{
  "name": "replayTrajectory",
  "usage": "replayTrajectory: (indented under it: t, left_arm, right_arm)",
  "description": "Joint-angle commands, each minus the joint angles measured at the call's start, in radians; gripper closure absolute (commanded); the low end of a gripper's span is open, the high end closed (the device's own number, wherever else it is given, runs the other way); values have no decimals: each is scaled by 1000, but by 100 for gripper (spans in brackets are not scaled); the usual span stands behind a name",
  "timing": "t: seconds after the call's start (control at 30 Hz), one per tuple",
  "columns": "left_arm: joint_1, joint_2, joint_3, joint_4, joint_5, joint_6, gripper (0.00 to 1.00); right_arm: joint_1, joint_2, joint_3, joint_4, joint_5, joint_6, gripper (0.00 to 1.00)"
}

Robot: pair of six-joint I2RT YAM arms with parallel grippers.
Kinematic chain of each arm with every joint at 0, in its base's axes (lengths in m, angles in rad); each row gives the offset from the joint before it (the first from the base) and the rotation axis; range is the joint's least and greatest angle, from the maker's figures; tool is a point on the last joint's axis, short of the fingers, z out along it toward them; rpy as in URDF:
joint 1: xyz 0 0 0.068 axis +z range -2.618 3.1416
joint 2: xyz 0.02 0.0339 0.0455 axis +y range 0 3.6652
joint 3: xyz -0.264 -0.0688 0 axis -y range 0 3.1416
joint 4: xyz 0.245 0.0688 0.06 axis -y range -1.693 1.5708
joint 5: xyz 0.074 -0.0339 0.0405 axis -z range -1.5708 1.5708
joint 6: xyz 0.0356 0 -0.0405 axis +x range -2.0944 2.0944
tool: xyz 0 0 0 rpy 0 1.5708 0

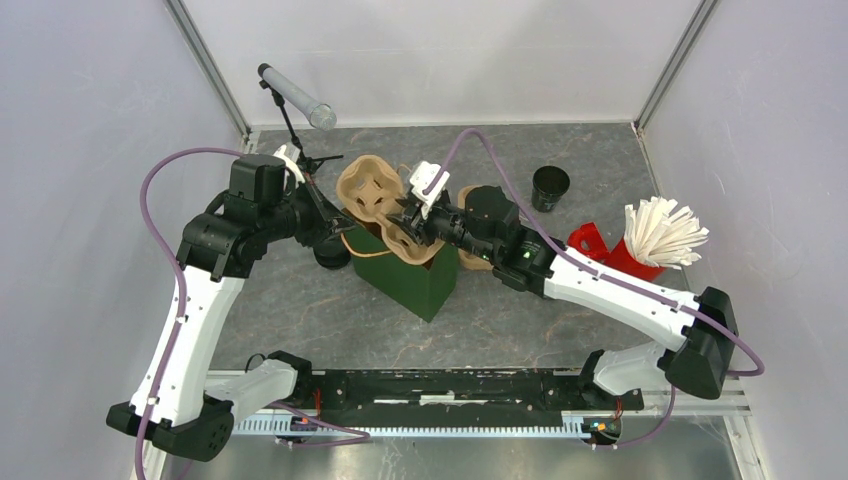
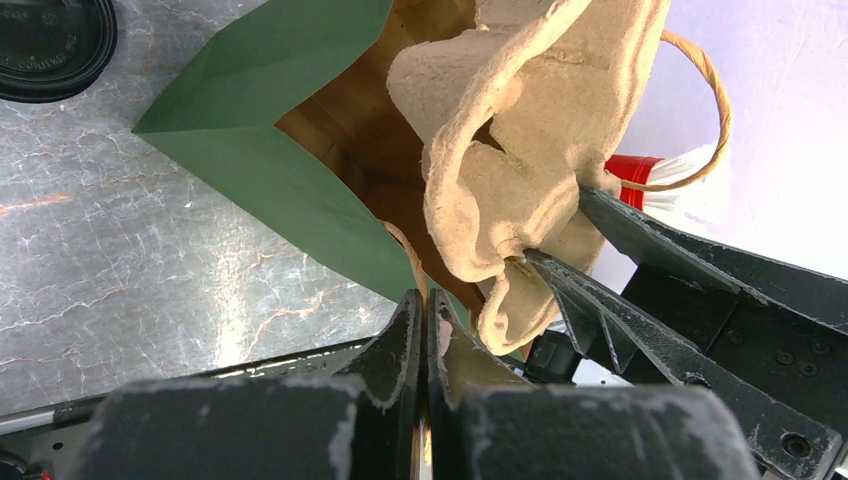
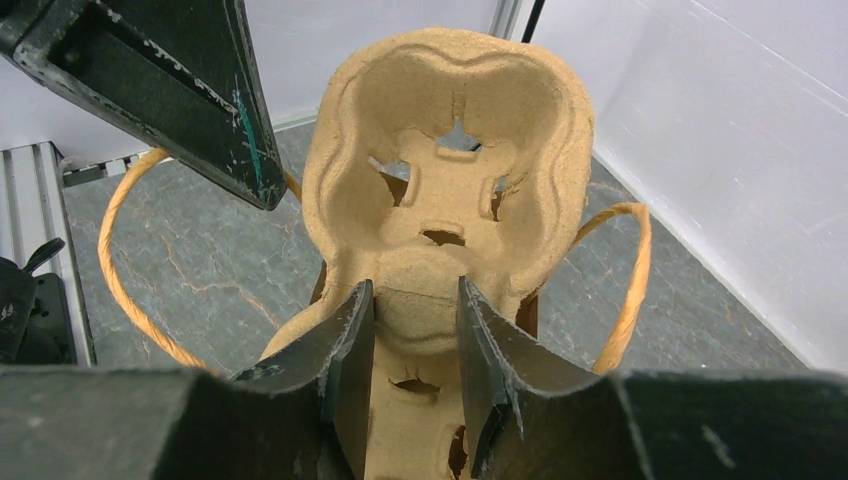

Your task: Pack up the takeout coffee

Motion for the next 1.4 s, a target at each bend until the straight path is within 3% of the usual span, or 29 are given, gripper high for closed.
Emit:
replayTrajectory:
  t: [0.0,0.5,0.7,1.07,1.37]
  left_arm:
    - [6,-19,-11,19,6,-8,98]
    - [6,-31,-28,3,-18,14,98]
    - [6,-29,-13,-4,-28,19,98]
    - [6,-25,10,-21,-53,16,98]
    - [6,-25,26,-47,-69,18,98]
  right_arm:
    - [-1,13,45,73,23,-8,63]
    - [-13,60,111,146,21,-43,62]
    - [-15,51,47,142,21,-80,63]
    - [-14,9,7,-3,-42,-56,63]
    - [-15,12,71,-174,1,5,63]
